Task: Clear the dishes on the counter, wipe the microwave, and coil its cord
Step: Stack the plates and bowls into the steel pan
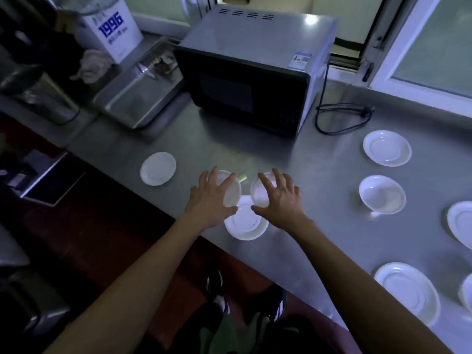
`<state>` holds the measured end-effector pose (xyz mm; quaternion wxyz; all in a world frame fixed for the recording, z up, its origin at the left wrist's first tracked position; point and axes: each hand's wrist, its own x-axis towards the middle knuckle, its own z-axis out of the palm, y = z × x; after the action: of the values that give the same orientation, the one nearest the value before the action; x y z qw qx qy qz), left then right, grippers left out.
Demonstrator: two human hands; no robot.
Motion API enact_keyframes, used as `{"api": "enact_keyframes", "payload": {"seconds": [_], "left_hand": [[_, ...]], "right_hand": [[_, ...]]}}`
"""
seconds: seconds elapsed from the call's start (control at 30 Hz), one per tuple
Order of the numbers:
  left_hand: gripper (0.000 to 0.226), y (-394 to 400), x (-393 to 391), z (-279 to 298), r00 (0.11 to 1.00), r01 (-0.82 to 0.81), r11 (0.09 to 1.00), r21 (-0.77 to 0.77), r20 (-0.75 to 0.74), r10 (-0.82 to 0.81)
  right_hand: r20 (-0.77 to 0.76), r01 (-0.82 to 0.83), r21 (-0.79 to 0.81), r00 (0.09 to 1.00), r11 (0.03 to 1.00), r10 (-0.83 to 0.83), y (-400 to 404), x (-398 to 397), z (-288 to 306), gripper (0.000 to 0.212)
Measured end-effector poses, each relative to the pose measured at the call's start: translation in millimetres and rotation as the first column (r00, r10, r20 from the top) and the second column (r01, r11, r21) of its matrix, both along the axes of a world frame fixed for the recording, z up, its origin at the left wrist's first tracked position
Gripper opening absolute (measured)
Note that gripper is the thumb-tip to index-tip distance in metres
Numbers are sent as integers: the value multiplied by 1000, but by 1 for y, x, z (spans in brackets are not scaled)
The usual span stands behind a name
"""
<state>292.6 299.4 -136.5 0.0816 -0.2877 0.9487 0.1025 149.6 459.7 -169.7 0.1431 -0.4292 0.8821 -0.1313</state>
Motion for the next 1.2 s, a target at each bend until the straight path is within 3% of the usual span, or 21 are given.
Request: {"api": "enact_keyframes", "payload": {"seconds": [0.4, 0.6, 0.9, 1.2], "left_hand": [[91, -64, 119, 4, 971, -237, 969, 65, -10, 238], [91, -129, 196, 10, 941, -325, 944, 50, -87, 328], [93, -230, 286, 19, 917, -381, 921, 82, -94, 388], [94, -290, 345, 23, 878, -464, 880, 103, -81, 473]], "right_hand": [[-53, -237, 48, 969, 970, 239, -99, 82, 10, 96], [-100, -324, 83, 938, 943, 331, -171, 133, 24, 97], [-172, -394, 53, 901, 917, 397, -290, 216, 60, 97], [-149, -434, 33, 889, 900, 434, -369, 259, 69, 96]]}}
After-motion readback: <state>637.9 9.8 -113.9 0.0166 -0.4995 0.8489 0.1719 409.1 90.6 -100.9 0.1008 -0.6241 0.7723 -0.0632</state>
